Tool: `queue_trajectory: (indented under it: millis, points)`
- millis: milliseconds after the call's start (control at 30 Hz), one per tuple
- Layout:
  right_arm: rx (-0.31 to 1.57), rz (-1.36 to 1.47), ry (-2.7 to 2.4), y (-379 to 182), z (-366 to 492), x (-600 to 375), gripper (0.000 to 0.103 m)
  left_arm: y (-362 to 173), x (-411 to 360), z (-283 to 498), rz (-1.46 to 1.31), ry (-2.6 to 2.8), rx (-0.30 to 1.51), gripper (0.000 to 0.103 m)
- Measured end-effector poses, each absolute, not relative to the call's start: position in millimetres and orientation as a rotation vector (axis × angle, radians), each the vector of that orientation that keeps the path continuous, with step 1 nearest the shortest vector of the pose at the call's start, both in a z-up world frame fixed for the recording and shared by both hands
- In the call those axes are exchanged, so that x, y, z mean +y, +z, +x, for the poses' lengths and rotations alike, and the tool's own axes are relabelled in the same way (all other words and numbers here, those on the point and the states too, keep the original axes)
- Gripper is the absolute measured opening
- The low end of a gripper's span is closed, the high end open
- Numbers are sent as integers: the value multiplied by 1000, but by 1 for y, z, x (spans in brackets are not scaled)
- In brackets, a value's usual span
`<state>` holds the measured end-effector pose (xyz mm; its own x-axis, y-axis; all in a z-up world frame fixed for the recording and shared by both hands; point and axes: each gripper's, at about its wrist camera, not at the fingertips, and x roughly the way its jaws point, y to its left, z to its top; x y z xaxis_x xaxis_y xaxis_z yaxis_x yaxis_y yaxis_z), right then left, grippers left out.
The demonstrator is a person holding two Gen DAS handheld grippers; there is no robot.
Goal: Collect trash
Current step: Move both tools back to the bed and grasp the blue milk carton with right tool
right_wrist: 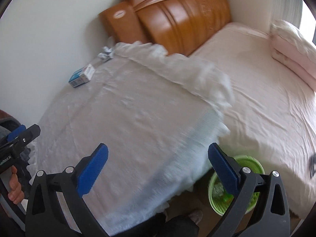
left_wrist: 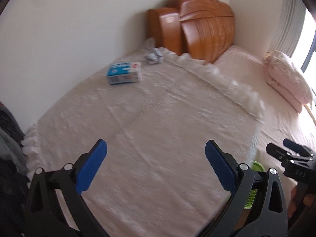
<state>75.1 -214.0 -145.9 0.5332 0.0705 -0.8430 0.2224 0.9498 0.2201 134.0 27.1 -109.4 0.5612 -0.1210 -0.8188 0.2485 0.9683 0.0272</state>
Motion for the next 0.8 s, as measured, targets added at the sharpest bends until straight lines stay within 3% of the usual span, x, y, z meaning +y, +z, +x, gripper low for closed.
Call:
queue_trajectory:
  millis: [433,800]
  points:
    - [1059,137,213,-164,255,-178,100,-141,62,225,-27,55,1054,95]
    - [1008,-281,600,-174,401,-77,100,-146,67,241,-125,243,1070,95]
